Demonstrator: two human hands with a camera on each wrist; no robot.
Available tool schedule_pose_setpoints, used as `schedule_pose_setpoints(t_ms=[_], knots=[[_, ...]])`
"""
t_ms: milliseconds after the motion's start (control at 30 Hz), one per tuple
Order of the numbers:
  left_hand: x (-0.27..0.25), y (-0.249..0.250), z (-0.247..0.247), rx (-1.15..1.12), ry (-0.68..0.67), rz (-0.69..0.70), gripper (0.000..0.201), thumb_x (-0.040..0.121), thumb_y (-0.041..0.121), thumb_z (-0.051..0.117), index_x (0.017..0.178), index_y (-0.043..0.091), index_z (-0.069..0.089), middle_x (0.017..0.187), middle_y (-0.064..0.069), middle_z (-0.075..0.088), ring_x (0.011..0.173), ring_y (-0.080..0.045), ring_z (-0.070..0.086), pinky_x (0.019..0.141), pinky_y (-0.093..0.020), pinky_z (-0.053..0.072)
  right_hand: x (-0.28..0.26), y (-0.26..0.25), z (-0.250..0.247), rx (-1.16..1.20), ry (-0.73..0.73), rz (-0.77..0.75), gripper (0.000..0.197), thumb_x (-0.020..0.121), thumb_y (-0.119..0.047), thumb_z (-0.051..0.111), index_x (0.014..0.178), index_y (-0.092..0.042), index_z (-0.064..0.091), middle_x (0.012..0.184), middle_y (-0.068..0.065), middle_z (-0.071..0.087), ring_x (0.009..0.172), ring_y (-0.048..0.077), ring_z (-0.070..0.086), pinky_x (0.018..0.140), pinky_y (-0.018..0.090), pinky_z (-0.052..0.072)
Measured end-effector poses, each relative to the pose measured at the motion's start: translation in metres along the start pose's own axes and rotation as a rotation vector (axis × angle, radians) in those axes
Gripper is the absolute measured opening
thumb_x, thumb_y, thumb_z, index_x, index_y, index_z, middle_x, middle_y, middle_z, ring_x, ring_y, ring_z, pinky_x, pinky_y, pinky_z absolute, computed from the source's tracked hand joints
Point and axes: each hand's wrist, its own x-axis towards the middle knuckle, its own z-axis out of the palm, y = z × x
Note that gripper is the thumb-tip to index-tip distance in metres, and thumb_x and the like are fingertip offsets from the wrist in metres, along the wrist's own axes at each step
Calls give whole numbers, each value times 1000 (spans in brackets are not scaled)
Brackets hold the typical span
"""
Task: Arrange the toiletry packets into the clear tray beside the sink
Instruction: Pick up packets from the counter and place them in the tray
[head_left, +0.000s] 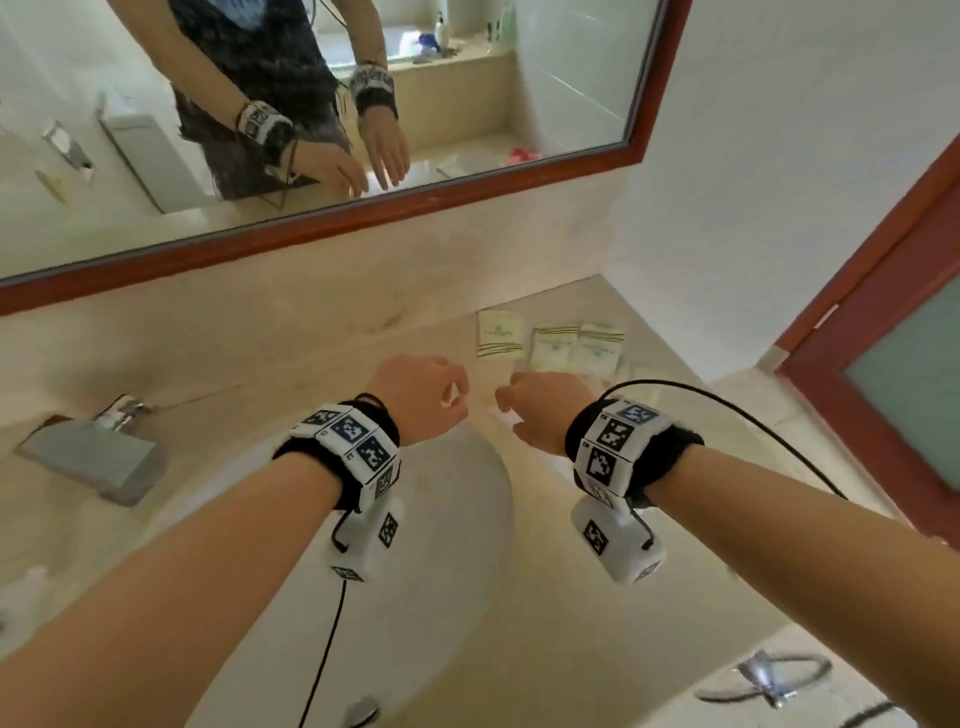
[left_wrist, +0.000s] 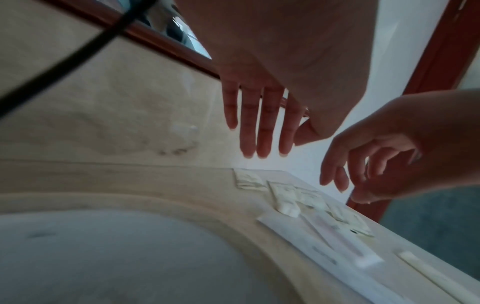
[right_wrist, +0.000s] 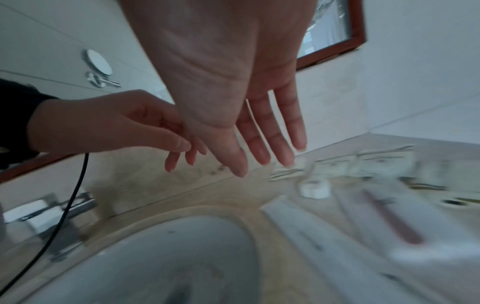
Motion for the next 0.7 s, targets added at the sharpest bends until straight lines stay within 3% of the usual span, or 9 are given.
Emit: schedule_pose_setpoints(t_ms=[200, 367, 433, 533, 700], knots=[[58, 61, 41, 66, -178, 142, 29, 90, 28, 48, 118, 24, 56, 120, 3, 59, 100, -21, 60, 89, -31, 45, -22, 93, 40, 57, -116, 201, 30, 93, -14, 50, 124, -14, 51, 127, 8, 54, 107, 27, 61, 85, 35, 53], [84, 89, 66, 210, -377, 306, 48, 86, 23, 56, 133, 22, 44, 137, -1, 45, 125, -21, 43, 103, -35, 38, -38, 132, 72, 88, -288, 413, 53, 92, -21, 57, 138, -12, 33, 121, 12, 55, 104, 29, 63, 67, 31, 44], [91, 96, 74, 306, -444, 356, 54, 85, 21, 58, 136, 21, 41, 140, -3, 41, 128, -22, 39, 106, -36, 35, -43, 139, 84, 117, -363, 469, 57, 91, -19, 59, 139, -9, 31, 122, 13, 58, 107, 29, 62, 69, 31, 44], [98, 102, 85, 374, -515, 387, 51, 83, 20, 59, 132, 22, 44, 137, -4, 42, 127, -22, 38, 108, -37, 34, -48, 147, 100, 190, -419, 537, 59, 90, -18, 61, 141, -7, 31, 127, 15, 57, 114, 31, 59, 83, 35, 48], [104, 105, 91, 321, -519, 388, 41, 85, 15, 57, 124, 23, 50, 132, -3, 48, 123, -21, 41, 107, -36, 35, -48, 147, 107, 299, -346, 582, 57, 90, -9, 58, 141, -8, 31, 126, 15, 57, 111, 31, 60, 74, 33, 44]])
